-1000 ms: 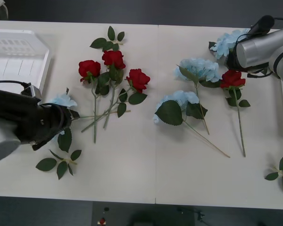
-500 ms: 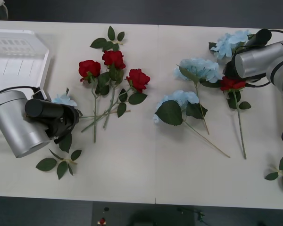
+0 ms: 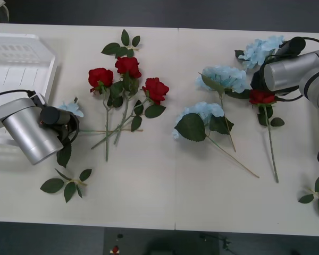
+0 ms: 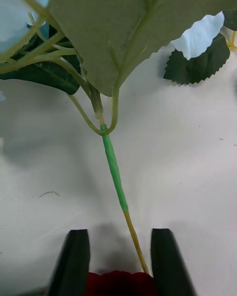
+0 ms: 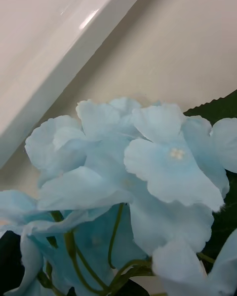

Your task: Put the red flowers into the right box and the blue flowers into the left box

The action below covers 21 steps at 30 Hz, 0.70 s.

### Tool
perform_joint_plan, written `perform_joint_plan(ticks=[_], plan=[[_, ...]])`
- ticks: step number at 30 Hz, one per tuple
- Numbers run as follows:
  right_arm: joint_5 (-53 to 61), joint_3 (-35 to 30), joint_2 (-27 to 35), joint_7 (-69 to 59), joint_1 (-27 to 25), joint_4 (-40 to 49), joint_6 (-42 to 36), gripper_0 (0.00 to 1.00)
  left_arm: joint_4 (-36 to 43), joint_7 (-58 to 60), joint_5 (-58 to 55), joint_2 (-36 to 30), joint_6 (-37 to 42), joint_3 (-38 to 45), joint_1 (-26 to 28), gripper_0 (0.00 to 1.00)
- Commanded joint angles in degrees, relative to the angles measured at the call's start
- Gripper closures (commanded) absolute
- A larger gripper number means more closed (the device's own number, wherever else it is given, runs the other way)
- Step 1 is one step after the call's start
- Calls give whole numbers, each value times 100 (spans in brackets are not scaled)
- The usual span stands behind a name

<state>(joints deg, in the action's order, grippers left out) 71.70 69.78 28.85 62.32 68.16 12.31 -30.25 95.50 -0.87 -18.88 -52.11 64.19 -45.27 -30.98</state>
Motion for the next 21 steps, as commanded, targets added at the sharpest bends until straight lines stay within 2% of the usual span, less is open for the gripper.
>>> perform_joint_plan(ticks=[1,4,5,6,8,9,12,17,21], plan=[[63,-61,41,-378,57,26,72,100,-137,-265,113,43,-65,9,-145,0],[89,-61,33,-378,57,35,72,100,-313,-475,306,184,-65,-8,-137,0],[98,-61,41,-378,57,35,72,100,-401,-563,376,254,-65,-8,-137,17],[107,-61,41,-378,57,26,72,100,-480,-642,456,316,-73,-8,-137,38],[116,-61,41,-352,57,26,72,100,-541,-686,570,377,-82,-17,-137,59],[133,-61,50,-343,48,35,72,100,-550,-713,605,403,-91,-17,-137,80],[177,-61,77,-299,30,53,64,100,-497,-783,623,403,-91,-8,-137,100],[212,-61,103,-264,-14,79,-7,100,-357,-1117,614,377,-82,-8,-137,100],[239,-61,208,-185,-58,237,-376,100,188,-1205,587,113,111,-8,-137,100]])
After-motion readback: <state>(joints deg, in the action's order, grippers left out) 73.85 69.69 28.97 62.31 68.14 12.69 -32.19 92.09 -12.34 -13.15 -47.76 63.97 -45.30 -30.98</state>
